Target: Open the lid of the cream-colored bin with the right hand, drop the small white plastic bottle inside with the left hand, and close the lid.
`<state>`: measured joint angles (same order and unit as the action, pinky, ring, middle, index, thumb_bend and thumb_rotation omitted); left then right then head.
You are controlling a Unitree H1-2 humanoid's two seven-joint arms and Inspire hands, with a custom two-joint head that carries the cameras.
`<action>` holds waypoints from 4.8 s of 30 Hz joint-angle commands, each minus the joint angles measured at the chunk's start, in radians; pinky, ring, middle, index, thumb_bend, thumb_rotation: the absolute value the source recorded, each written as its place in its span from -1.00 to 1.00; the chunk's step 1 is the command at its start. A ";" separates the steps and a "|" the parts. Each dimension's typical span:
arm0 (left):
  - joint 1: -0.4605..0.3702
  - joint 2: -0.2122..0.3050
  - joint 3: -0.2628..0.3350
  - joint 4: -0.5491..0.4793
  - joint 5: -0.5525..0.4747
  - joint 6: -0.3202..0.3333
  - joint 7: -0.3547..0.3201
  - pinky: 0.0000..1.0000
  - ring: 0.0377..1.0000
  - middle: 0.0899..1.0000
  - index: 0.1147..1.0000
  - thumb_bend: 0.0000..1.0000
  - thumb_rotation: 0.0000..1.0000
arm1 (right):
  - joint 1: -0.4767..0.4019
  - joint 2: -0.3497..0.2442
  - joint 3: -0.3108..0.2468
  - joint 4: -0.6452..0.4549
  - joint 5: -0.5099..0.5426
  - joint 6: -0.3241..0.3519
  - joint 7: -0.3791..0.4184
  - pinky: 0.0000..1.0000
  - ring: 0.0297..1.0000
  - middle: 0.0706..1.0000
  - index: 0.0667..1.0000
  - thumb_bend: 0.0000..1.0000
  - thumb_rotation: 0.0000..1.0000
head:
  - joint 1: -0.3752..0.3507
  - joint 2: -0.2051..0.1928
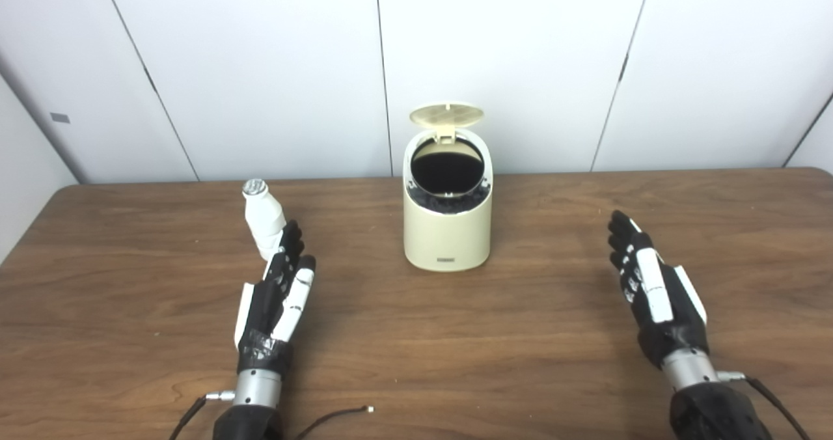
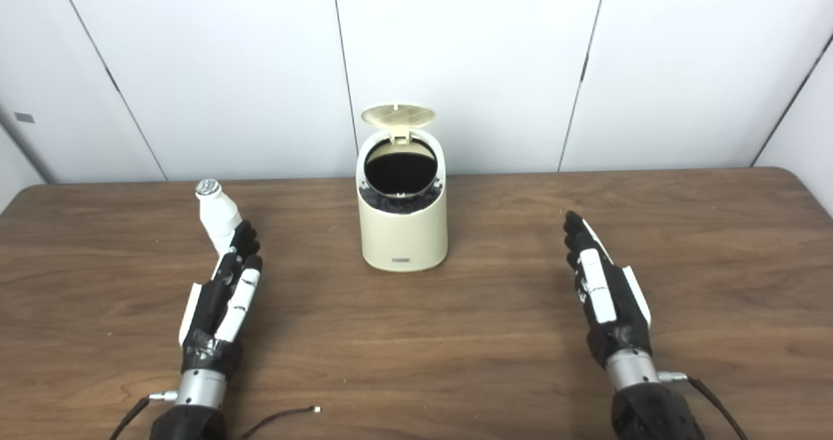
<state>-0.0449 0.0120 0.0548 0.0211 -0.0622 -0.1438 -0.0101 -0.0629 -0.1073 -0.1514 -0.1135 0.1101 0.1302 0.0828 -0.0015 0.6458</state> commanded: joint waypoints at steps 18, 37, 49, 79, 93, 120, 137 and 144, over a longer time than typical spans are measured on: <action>0.051 0.035 0.003 0.042 0.008 -0.014 -0.004 1.00 0.99 0.95 1.00 -0.23 0.13 | 0.015 0.038 0.028 0.074 -0.039 -0.206 -0.059 1.00 0.96 0.93 0.84 0.16 0.81 | 0.094 -0.023; 0.143 0.034 -0.016 -0.288 0.098 0.144 0.017 0.83 0.80 0.79 0.88 0.24 -0.27 | 0.021 0.017 0.030 0.088 -0.012 -0.224 -0.045 1.00 0.95 0.92 0.84 0.05 0.76 | 0.138 -0.028; 0.107 0.043 0.088 -0.476 0.294 0.400 0.124 0.42 0.47 0.50 0.59 0.41 -0.59 | 0.008 0.015 0.033 0.097 -0.006 -0.208 -0.048 1.00 0.95 0.92 0.86 0.10 0.72 | 0.174 -0.033; -0.298 0.311 0.023 -0.036 0.465 0.508 0.099 0.61 0.84 0.89 0.86 0.84 -0.55 | -0.001 0.009 0.045 0.078 0.016 -0.181 -0.031 1.00 0.97 0.93 0.89 0.16 0.58 | 0.209 -0.032; -0.416 0.398 -0.093 0.064 0.493 0.503 0.007 0.66 0.85 0.84 0.81 0.99 -0.34 | -0.003 0.020 0.054 0.072 -0.019 -0.157 -0.051 1.00 0.98 0.91 0.88 0.14 0.62 | 0.194 -0.021; -0.398 0.395 -0.132 -0.031 0.569 0.575 -0.030 0.30 0.49 0.49 0.50 0.91 -0.56 | -0.027 0.023 0.044 0.071 -0.010 -0.123 -0.076 1.00 0.99 0.88 0.86 0.17 0.61 | 0.210 0.000; -0.407 0.408 -0.155 0.002 0.625 0.599 -0.055 0.40 0.52 0.46 0.47 0.86 -0.53 | -0.039 0.007 0.041 0.071 -0.024 -0.130 -0.079 0.98 0.98 0.87 0.85 0.29 0.64 | 0.202 0.009; -0.415 0.408 -0.159 0.030 0.624 0.581 -0.056 0.45 0.56 0.48 0.45 0.88 -0.53 | -0.039 0.006 0.042 0.057 -0.033 -0.120 -0.082 0.98 0.97 0.87 0.87 0.25 0.66 | 0.201 0.011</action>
<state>-0.4149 0.3945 -0.1093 0.0660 0.5430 0.4549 -0.0831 -0.0715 -0.0937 -0.1065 -0.0260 0.0803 0.0181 0.0022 0.1979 0.6565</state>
